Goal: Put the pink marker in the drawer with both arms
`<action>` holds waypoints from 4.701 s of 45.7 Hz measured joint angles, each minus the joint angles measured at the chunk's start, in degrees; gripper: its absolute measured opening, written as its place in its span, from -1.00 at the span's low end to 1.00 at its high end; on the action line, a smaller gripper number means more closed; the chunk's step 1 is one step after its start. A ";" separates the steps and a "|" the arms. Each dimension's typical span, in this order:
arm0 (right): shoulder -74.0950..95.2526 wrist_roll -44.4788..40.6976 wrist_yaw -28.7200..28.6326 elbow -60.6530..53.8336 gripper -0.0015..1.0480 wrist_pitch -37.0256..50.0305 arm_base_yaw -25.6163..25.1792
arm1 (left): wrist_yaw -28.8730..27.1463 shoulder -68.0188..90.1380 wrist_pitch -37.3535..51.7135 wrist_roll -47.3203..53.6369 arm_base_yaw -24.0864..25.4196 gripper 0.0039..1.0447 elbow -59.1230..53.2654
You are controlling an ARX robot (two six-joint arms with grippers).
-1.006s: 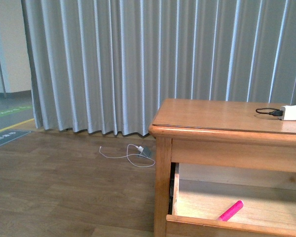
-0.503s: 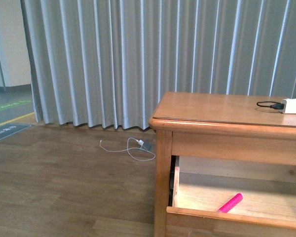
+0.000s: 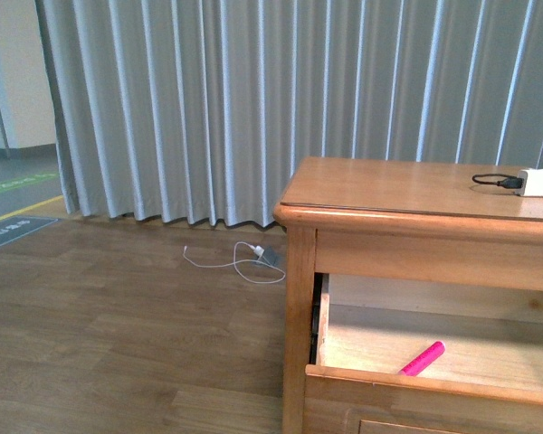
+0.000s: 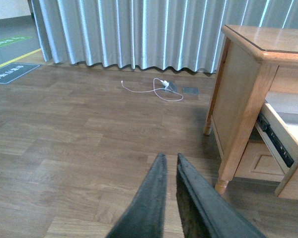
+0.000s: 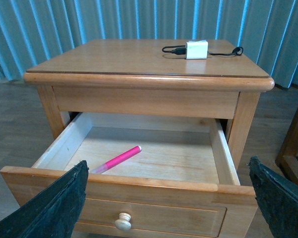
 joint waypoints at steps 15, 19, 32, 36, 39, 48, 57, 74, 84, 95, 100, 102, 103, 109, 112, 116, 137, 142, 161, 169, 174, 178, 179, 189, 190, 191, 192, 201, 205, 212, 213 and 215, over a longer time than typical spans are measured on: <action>15.13 4.15 6.05 5.31 0.83 -17.44 3.30 | 0.00 0.00 0.00 0.00 0.00 0.56 0.00; 23.15 2.84 4.26 6.71 0.83 -13.88 3.58 | 0.00 0.00 0.00 0.00 0.00 0.83 0.00; 53.72 4.68 -0.87 16.92 0.83 -2.40 3.21 | 0.00 0.00 0.00 0.13 0.00 0.89 0.00; 61.42 5.01 0.44 20.06 0.83 0.66 3.58 | 0.00 0.00 0.00 0.13 0.00 0.89 0.00; 65.66 5.16 1.27 22.14 0.83 2.60 4.04 | 0.00 0.00 0.00 0.13 0.00 0.89 0.00; 77.46 7.02 5.16 27.98 0.83 9.99 5.68 | 0.00 0.00 -0.02 0.13 0.00 0.89 0.00; 87.12 8.17 7.96 35.85 0.83 16.81 5.97 | 0.00 0.00 -0.02 0.13 0.00 0.89 0.00; 100.61 8.17 11.30 50.18 0.83 22.84 6.12 | 0.00 0.00 -0.02 0.13 0.00 0.89 0.00; 107.12 7.67 13.49 57.00 0.83 28.57 6.16 | 0.00 0.00 -0.02 0.13 0.00 0.89 0.00; 109.20 7.34 14.08 58.23 0.83 31.39 6.38 | 0.00 0.00 -0.02 0.15 0.00 0.89 0.00; 107.36 7.50 13.79 55.93 0.83 32.39 6.60 | 0.00 0.00 -0.02 0.15 0.00 0.89 0.00; 105.66 7.65 12.96 54.25 0.83 32.37 6.69 | 0.00 0.00 -0.02 0.15 0.00 0.89 0.00; 104.61 7.65 12.57 53.29 0.83 32.33 6.71 | 0.00 0.00 -0.02 0.15 0.00 0.89 0.00; 97.09 8.07 9.60 47.30 0.83 29.42 6.78 | 0.00 0.00 -0.02 0.15 0.00 0.89 0.00; 91.25 9.44 7.06 42.91 0.83 26.47 6.78 | 0.00 0.00 -0.02 0.15 0.00 0.89 0.00; 84.54 11.08 5.16 38.12 0.83 22.69 6.75 | 0.00 0.00 -0.02 0.15 0.00 0.89 0.00; 27.47 12.46 -5.38 12.79 0.83 -6.80 0.02 | 0.00 0.00 -0.02 0.15 0.00 0.89 0.00; 14.47 13.57 -6.23 10.88 0.83 -13.51 -2.62 | 0.00 0.00 -0.02 0.15 0.00 0.89 0.00; 7.06 1.84 -0.17 1.38 0.03 6.01 -0.35 | 0.00 0.00 -0.02 0.15 0.00 0.89 0.00; 3.58 0.48 -0.17 -1.09 -0.58 4.52 -0.35 | 0.00 0.00 -0.02 0.15 0.00 0.89 0.00; 1.57 0.31 -0.17 -1.70 -0.92 3.52 -0.35 | 0.00 0.00 -0.02 0.15 0.00 0.89 0.00; -0.15 0.00 -0.17 -2.43 -0.97 2.47 -0.35 | 0.00 0.00 -0.02 0.15 0.00 0.89 0.00; -0.52 0.00 -0.17 -2.54 -0.97 2.23 -0.35 | 0.00 0.00 -0.02 0.15 0.00 0.89 0.00; -4.11 0.00 -0.17 -4.00 -0.97 0.33 -0.33 | 0.00 0.00 -0.02 0.15 0.00 0.89 0.00; -4.48 -0.02 -0.17 -4.50 -0.97 0.79 -0.33 | 0.00 0.00 -0.02 0.15 0.00 0.89 0.00; -5.01 -0.02 -0.20 -5.22 -0.97 0.81 -0.33 | 0.00 0.00 -0.02 0.15 0.00 0.89 0.00; -5.29 -0.04 -0.20 -5.35 -0.97 0.59 -0.33 | 0.00 0.00 -0.02 0.15 0.00 0.89 0.00; -8.37 -0.07 -0.20 -5.35 -0.97 -2.21 -0.31 | 0.00 0.00 -0.07 0.15 0.00 0.89 0.00; -12.61 -0.07 -0.20 -5.31 -0.97 -7.89 -0.31 | 0.00 0.00 -0.07 0.17 0.00 0.89 0.00; -18.69 -0.09 -0.20 -5.31 -0.97 -13.00 -0.31 | -0.02 0.00 -0.07 0.15 0.00 0.89 0.00; -18.69 -0.09 -0.20 -5.31 -0.97 -13.03 -0.31 | -0.02 0.00 -0.07 0.17 0.00 0.89 0.00; -18.69 -0.09 -0.20 -5.31 -0.97 -13.03 -0.31 | -0.02 0.00 -0.07 0.15 0.00 0.89 0.00</action>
